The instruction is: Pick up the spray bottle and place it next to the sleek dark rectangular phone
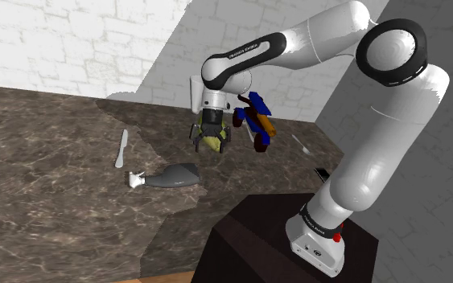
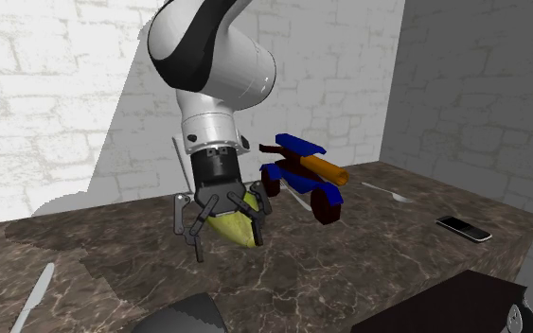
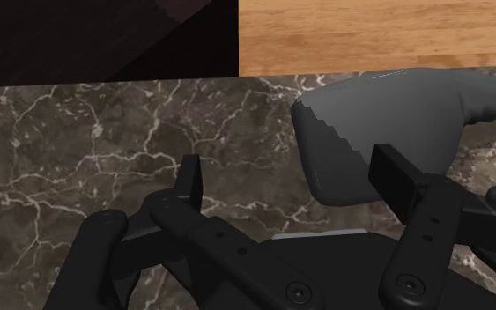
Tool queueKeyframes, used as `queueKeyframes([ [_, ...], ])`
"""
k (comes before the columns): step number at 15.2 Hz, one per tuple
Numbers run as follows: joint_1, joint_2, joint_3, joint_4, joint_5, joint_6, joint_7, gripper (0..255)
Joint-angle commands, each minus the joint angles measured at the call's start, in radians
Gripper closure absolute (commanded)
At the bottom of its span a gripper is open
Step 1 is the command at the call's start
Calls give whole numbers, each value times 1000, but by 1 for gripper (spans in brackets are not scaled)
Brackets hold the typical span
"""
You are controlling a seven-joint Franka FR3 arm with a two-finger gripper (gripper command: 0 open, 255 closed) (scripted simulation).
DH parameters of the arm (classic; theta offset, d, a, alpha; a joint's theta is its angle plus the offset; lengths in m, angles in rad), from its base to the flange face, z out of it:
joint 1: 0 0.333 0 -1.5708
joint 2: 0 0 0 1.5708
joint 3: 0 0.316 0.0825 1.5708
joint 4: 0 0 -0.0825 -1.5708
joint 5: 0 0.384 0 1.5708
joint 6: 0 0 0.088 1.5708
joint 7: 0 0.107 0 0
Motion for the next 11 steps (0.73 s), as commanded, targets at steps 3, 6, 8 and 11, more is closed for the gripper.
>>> queueKeyframes([
  [3,1,0,1,-3,1,4,0,0],
  [6,1,0,1,-3,1,4,0,255],
  [8,1,0,1,-3,1,4,0,255],
  [11,1,0,1,-3,1,4,0,255],
])
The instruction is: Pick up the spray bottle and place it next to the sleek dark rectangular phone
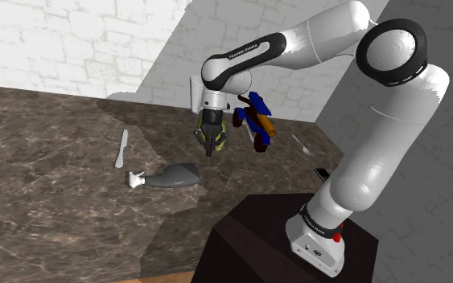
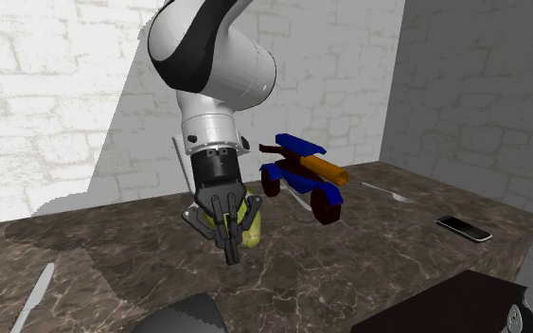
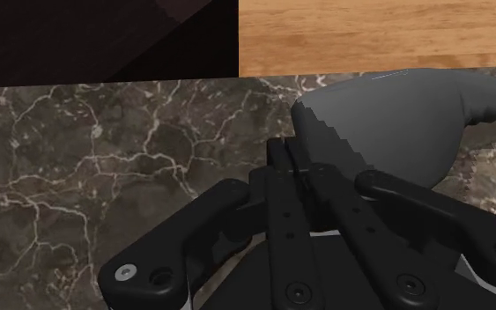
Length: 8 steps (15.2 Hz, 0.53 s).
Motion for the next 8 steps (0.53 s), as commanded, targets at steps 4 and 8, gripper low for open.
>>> queueKeyframes([
  [4,0,0,0,0,0,0,0,255],
  [8,67,-79,35,-113,34,172,290,0],
])
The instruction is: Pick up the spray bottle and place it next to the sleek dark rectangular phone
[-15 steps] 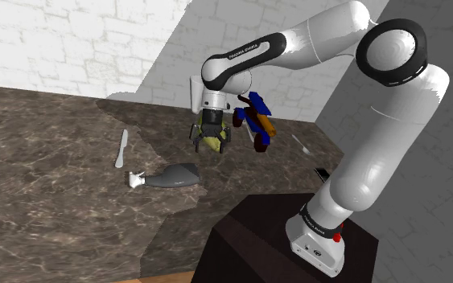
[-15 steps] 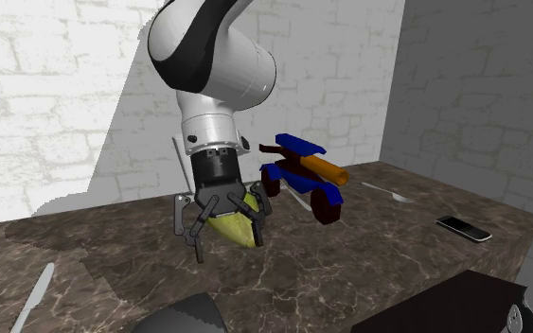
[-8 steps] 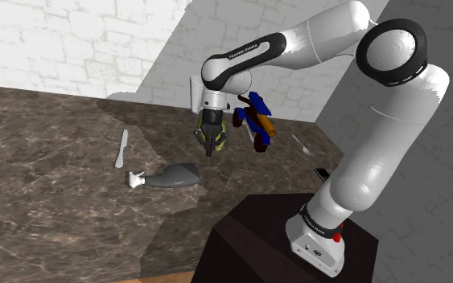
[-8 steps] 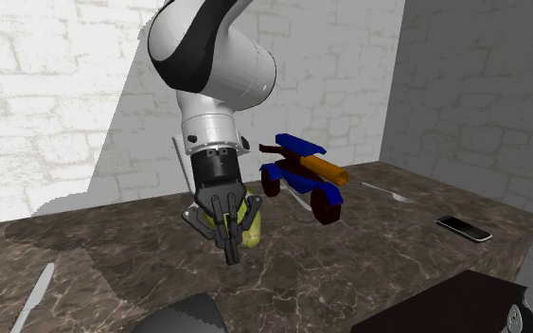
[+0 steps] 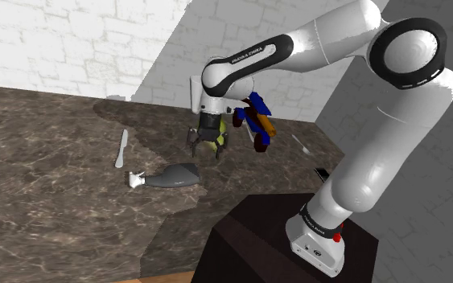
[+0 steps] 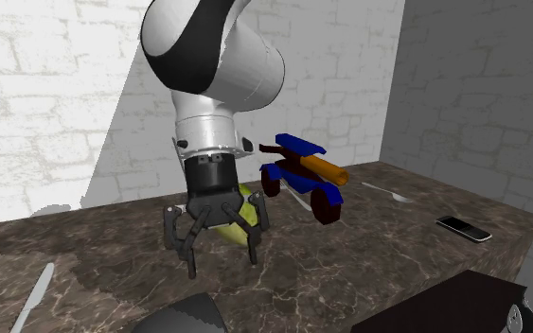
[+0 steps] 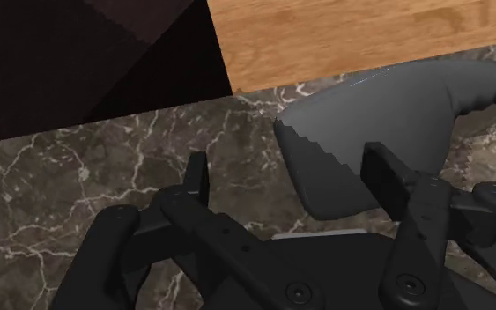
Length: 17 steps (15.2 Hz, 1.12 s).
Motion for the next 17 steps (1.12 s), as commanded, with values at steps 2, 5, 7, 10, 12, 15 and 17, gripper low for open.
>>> queueKeyframes([
  [2,66,-36,42,-69,1,168,321,0],
  [5,139,-12,80,-80,-76,314,694,0],
  [7,192,36,88,-52,-180,384,975,0],
  [10,296,141,51,42,-378,418,1412,0],
  [12,377,226,0,138,-496,393,1679,0],
  [15,403,264,-23,159,-521,405,1735,0],
  [17,405,284,-27,156,-527,427,1739,0],
])
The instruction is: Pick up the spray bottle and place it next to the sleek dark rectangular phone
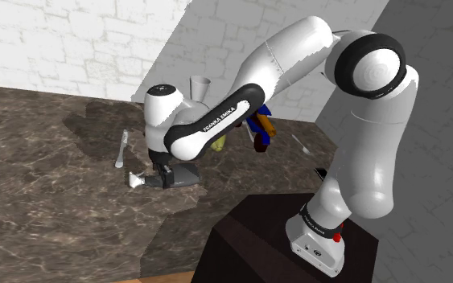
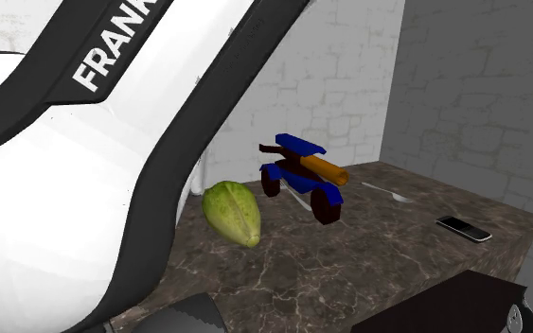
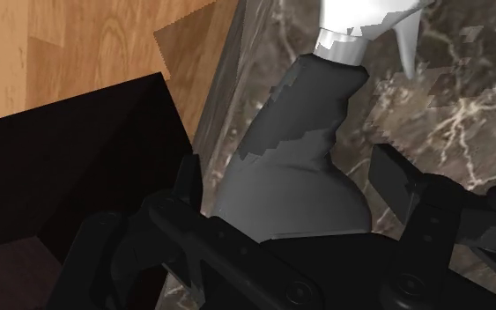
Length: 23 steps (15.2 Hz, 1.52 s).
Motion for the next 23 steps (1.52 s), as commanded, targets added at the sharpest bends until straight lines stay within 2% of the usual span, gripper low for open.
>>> queueKeyframes([
  [1,5,21,-5,-1,-9,22,13,0],
  [4,7,48,-10,-3,-17,50,18,0],
  [11,7,48,-10,-3,-17,50,18,0],
  [12,7,48,-10,-3,-17,50,18,255],
  [23,5,26,-7,-3,-11,29,13,255],
])
